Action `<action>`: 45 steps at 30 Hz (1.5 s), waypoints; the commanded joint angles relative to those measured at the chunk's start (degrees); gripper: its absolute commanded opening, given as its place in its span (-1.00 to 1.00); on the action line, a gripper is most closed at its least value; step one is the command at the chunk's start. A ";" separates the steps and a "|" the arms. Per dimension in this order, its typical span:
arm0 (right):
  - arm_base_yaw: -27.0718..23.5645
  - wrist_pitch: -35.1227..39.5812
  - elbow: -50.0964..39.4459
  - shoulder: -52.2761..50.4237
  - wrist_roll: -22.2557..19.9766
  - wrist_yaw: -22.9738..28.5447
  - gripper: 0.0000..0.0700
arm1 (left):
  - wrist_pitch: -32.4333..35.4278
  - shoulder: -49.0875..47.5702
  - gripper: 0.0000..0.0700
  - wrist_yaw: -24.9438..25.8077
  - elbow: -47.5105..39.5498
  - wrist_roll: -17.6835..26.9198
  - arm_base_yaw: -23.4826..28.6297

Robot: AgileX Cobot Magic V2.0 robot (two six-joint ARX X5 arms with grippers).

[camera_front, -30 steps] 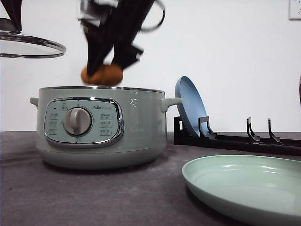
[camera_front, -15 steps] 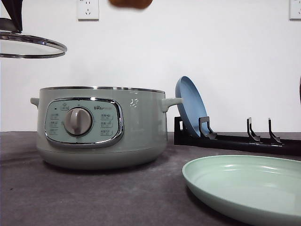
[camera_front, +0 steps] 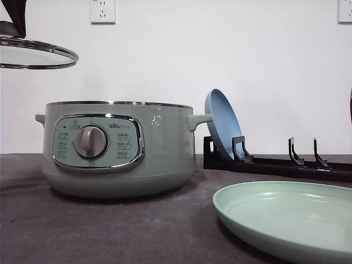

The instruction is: Transfer potato from steamer to green plate

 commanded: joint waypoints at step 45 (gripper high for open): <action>-6.87 51.87 -69.51 -10.74 23.82 0.41 -0.26 | 2.03 -0.82 -0.96 0.99 2.43 -0.16 -0.17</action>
